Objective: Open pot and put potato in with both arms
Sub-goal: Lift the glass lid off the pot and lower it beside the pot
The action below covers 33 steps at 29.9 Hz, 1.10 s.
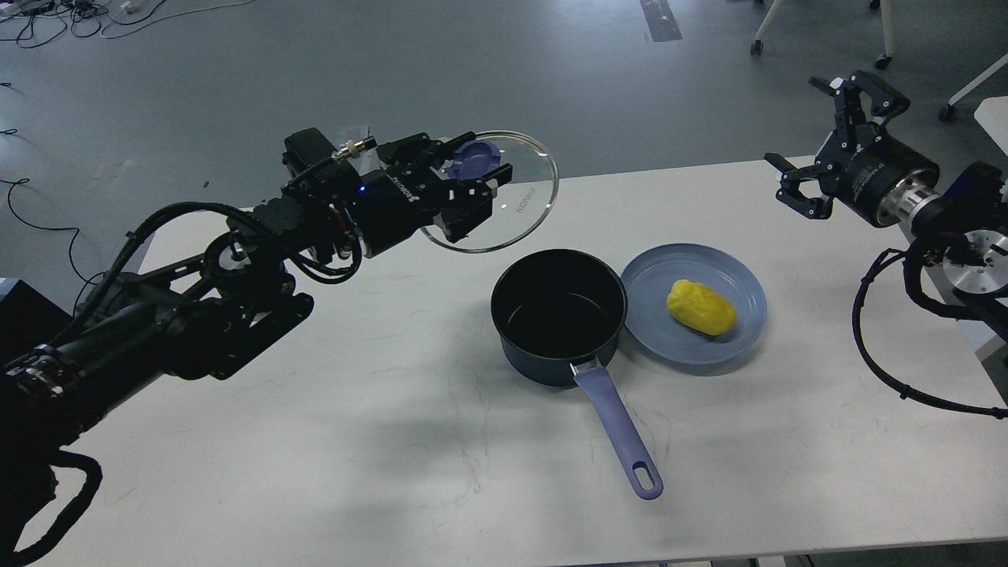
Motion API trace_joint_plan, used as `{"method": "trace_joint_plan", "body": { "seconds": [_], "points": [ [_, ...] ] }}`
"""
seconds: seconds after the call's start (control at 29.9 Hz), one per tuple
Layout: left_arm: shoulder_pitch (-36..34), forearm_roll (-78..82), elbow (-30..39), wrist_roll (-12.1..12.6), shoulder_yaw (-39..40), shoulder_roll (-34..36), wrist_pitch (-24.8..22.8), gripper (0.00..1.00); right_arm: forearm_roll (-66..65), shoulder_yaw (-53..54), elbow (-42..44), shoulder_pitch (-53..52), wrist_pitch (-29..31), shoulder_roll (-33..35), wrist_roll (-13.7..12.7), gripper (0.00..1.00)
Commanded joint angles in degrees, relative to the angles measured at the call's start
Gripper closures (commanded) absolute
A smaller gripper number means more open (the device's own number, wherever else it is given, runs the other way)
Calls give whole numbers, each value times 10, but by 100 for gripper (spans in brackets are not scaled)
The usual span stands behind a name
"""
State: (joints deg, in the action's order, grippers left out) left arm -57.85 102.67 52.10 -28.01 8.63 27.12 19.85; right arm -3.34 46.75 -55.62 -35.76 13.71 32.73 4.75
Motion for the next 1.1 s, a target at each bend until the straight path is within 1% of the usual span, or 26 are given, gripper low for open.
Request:
{"method": "trace_joint_plan", "body": {
  "seconds": [0.0, 0.1, 0.17, 0.37, 0.5, 0.57, 0.74, 0.8, 0.87, 0.9, 0.94, 0.97, 1.0, 1.04, 1.07],
  "points": [
    [34, 0, -11, 0, -30, 34, 47, 65, 0, -3, 1, -2, 1, -1, -1, 0],
    [76, -1, -40, 0, -52, 44, 82, 65, 0, -3, 1, -3, 0, -1, 0, 0],
    [101, -2, -65, 0, -53, 44, 82, 65, 0, -5, 1, -3, 0, -1, 0, 0],
    [143, -11, -139, 0, -54, 33, 82, 65, -1, -8, 1, -3, 0, 1, 0, 0],
    [160, -12, -143, 0, -54, 24, 82, 64, -1, -9, 1, -3, -1, 0, 0, 0],
    [172, -12, -144, 0, -54, 15, 82, 59, -1, -9, 2, -3, -1, 0, 0, 0],
    [179, -12, -153, 0, -54, 0, 82, 58, -2, -10, 2, -3, -1, 1, 0, 0],
    [179, -13, -153, 0, -54, -2, 82, 56, -1, -10, 2, -3, -1, 2, 0, 0],
    [179, -14, -154, 0, -53, -3, 82, 46, -2, -10, 2, -2, -1, 2, 0, 0],
    [179, -17, -154, 0, -53, -6, 82, 38, -2, -10, 2, -1, -1, 2, 0, 0],
    [180, -23, -154, 0, -53, -9, 82, 26, -2, -10, 2, -1, -1, 1, 0, 0],
    [183, -27, -154, 0, -53, -10, 82, 22, -1, -10, 2, 0, -1, 2, -1, 0],
    [189, -35, -154, 0, -53, -13, 82, 11, -2, -10, 1, 0, -1, 2, 0, 0],
    [192, -44, -154, 0, -53, -14, 82, 3, -1, -10, 2, 0, -1, 2, 0, 0],
    [192, -48, -154, 0, -53, -14, 82, 3, -2, -10, 2, 0, -1, 2, 0, 0]
  ]
}}
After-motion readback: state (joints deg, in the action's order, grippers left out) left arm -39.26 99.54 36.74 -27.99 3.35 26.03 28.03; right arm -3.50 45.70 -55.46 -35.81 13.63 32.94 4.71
